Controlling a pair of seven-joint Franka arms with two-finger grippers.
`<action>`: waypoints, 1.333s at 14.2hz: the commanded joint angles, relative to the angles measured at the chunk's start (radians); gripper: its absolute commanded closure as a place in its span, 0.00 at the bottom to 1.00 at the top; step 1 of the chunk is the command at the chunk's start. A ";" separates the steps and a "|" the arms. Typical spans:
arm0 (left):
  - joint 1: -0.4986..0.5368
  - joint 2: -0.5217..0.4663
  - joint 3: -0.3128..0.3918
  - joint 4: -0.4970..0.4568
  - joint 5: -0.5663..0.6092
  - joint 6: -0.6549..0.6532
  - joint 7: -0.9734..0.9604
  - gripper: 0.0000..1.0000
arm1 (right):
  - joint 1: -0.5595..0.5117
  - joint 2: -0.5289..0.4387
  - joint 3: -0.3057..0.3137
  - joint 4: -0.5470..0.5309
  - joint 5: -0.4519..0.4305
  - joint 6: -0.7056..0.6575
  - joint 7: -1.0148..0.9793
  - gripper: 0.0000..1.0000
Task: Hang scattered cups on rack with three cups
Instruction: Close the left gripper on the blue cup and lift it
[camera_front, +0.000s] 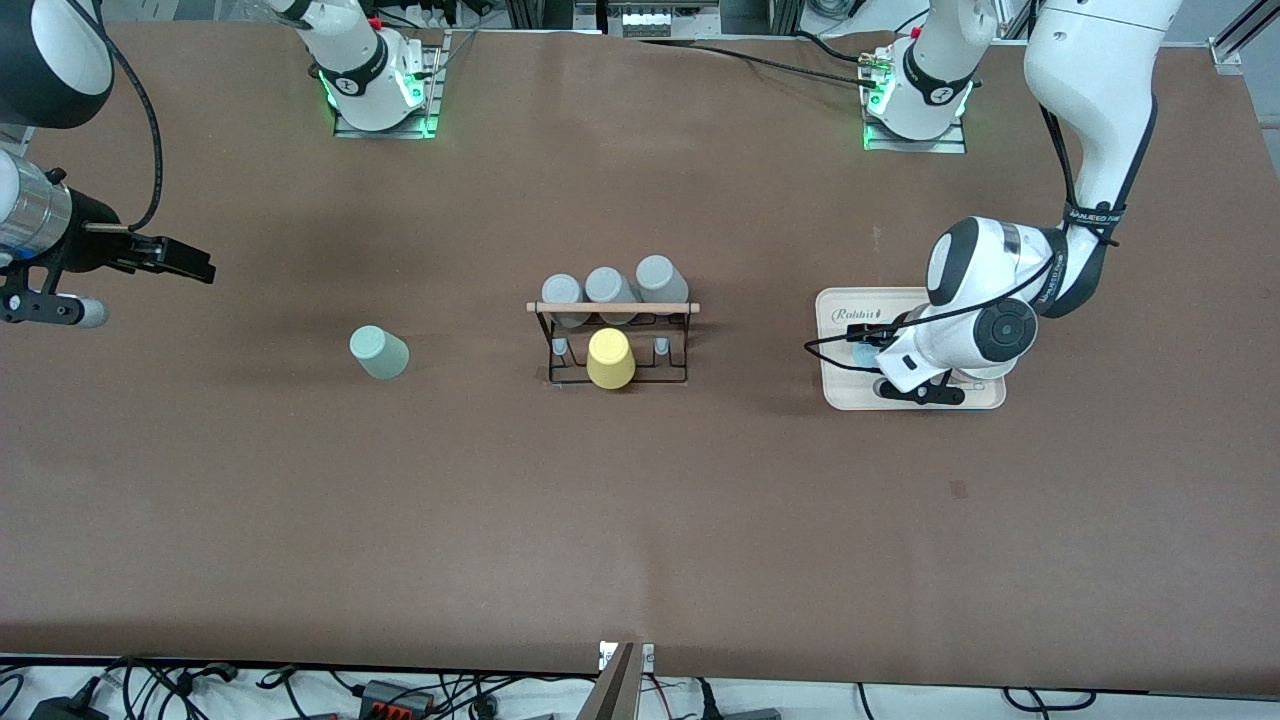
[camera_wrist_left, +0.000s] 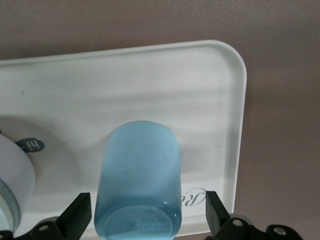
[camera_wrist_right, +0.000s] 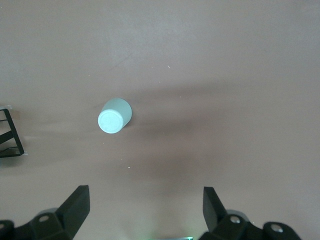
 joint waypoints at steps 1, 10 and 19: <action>0.003 0.009 -0.002 -0.002 0.001 0.012 -0.013 0.01 | -0.003 -0.023 0.001 -0.024 0.012 -0.002 0.000 0.00; 0.011 0.003 0.001 0.052 0.002 -0.018 -0.034 0.63 | -0.003 -0.023 0.001 -0.026 0.014 -0.017 0.000 0.00; -0.060 0.030 -0.003 0.493 0.001 -0.342 -0.117 0.69 | -0.003 -0.037 0.001 -0.079 0.017 0.020 -0.006 0.00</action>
